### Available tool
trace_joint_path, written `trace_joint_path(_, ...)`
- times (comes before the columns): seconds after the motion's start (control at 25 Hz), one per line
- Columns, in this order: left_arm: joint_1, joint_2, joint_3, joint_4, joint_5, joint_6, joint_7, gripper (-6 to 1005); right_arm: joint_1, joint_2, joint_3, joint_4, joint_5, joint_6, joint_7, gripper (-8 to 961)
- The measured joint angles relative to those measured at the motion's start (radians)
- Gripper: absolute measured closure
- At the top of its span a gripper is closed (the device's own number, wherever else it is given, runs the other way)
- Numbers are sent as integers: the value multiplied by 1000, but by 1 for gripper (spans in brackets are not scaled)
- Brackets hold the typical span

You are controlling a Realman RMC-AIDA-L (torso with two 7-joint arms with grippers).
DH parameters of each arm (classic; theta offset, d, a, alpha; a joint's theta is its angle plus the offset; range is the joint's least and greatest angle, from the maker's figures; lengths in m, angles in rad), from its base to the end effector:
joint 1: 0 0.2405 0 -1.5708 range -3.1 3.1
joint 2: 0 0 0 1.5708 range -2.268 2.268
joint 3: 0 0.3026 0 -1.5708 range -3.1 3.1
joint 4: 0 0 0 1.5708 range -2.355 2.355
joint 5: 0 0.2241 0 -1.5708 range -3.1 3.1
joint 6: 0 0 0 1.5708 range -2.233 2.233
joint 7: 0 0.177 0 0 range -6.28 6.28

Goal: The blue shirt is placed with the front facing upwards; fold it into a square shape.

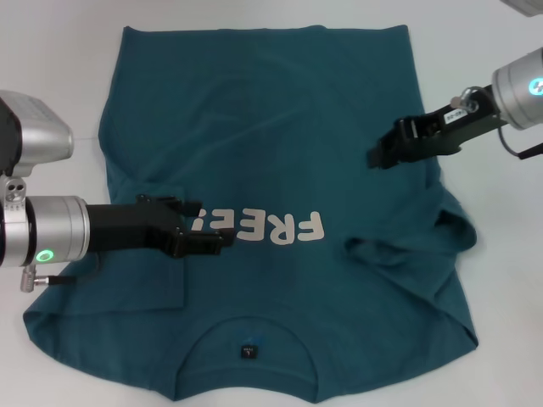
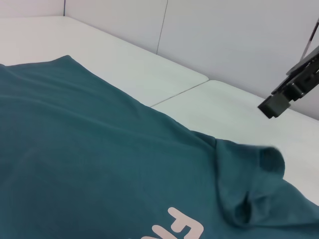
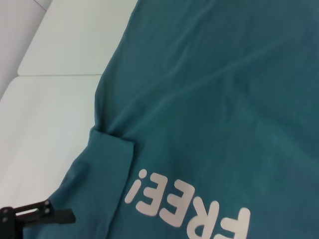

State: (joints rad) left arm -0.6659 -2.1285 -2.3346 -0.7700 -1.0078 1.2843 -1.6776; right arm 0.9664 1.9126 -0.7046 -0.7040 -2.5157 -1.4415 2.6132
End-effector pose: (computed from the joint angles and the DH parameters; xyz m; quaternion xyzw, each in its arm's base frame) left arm -0.2509 0.4389 -0.0714 -0.9389 -0.2550 -0.1492 0.1763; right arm 0.2150 0.5077 0.0193 -0.8116 0.5587 0.0504 0.1632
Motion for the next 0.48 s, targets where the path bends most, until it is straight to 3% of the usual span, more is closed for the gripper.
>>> trace_joint_path(0.12, -2, 1, 0, 0, 0, -1, 0, 152, 4, 5, -11, 3, 2, 3, 0, 868)
trace_joint_path(0.24, -3, 1, 0, 0, 0, -2, 1, 152, -3, 2, -10, -7, 3, -7, 8, 751)
trace_joint_path(0.48, 3, 1, 0, 0, 0, -2, 1, 152, -94, -42, -17, -30, -7, -6, 19, 506)
